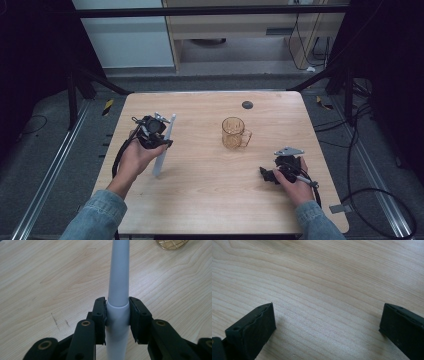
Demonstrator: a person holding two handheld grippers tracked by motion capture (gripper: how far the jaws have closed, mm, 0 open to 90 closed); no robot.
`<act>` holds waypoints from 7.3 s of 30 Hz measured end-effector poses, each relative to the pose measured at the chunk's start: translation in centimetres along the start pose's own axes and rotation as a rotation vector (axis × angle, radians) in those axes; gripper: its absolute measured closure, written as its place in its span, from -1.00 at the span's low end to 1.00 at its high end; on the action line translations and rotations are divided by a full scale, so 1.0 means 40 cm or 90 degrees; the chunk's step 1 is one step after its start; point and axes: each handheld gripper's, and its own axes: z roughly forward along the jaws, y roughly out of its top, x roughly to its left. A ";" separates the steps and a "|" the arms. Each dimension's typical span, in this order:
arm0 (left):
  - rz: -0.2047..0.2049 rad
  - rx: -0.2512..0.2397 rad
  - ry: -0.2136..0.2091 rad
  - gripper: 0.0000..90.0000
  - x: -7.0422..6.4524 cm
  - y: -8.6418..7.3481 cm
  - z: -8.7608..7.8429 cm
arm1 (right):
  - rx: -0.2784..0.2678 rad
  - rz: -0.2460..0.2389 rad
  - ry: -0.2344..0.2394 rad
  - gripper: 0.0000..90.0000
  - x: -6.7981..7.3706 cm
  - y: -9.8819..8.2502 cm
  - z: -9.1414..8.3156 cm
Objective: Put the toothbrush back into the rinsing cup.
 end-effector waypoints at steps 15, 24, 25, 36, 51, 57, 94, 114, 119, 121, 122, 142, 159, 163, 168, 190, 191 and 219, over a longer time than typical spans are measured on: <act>0.011 -0.051 0.000 0.51 -0.008 0.040 -0.018 | 0.000 0.000 0.000 -0.99 0.000 0.000 0.000; 0.026 -0.097 0.004 0.51 -0.011 0.076 -0.028 | -0.001 -0.002 -0.001 -0.99 0.000 0.000 0.000; 0.026 -0.106 0.004 0.51 -0.010 0.081 -0.031 | 0.000 0.000 0.000 -0.99 0.000 0.000 0.000; 0.045 -0.169 -0.035 0.51 -0.036 0.155 -0.028 | -0.001 -0.004 -0.002 -0.99 -0.001 0.000 0.001; 0.056 -0.204 -0.058 0.51 -0.075 0.228 0.011 | 0.000 0.000 0.000 -0.99 0.000 0.000 0.000; 0.068 -0.210 -0.060 0.51 -0.091 0.256 0.014 | 0.000 0.000 0.000 -0.99 0.000 0.000 0.000; 0.091 -0.270 -0.077 0.51 -0.162 0.384 0.020 | -0.002 -0.008 -0.005 -0.99 -0.002 -0.001 0.001; 0.099 -0.305 -0.081 0.51 -0.207 0.385 -0.009 | 0.001 -0.002 -0.002 -0.99 0.000 0.000 0.000; 0.097 -0.305 -0.086 0.51 -0.212 0.386 0.005 | 0.000 -0.002 -0.001 -0.99 0.000 0.000 0.000; 0.095 -0.307 -0.087 0.51 -0.213 0.387 0.012 | 0.001 -0.002 -0.002 -0.99 0.000 0.000 0.000; 0.093 -0.308 -0.087 0.51 -0.213 0.387 0.015 | 0.000 -0.002 -0.001 -0.99 0.000 0.000 0.000; 0.091 -0.308 -0.109 0.51 -0.235 0.393 0.082 | -0.001 -0.007 -0.003 -0.99 -0.001 -0.001 0.000; 0.097 -0.301 -0.107 0.51 -0.244 0.388 0.135 | -0.001 -0.003 -0.002 -0.99 0.000 0.000 0.000; 0.093 -0.298 -0.108 0.51 -0.242 0.383 0.148 | 0.000 -0.005 -0.003 -0.99 -0.001 0.000 0.000; 0.086 -0.292 -0.111 0.51 -0.244 0.376 0.169 | -0.002 -0.003 -0.001 -0.99 -0.001 0.000 0.000; 0.072 -0.269 -0.117 0.51 -0.249 0.358 0.230 | -0.001 -0.003 -0.001 -0.99 0.000 0.000 0.000; 0.072 -0.269 -0.117 0.51 -0.250 0.358 0.232 | -0.001 -0.003 -0.001 -0.99 0.000 0.000 0.000; 0.065 -0.257 -0.127 0.51 -0.260 0.355 0.266 | -0.001 -0.003 -0.002 -0.99 -0.001 0.000 0.000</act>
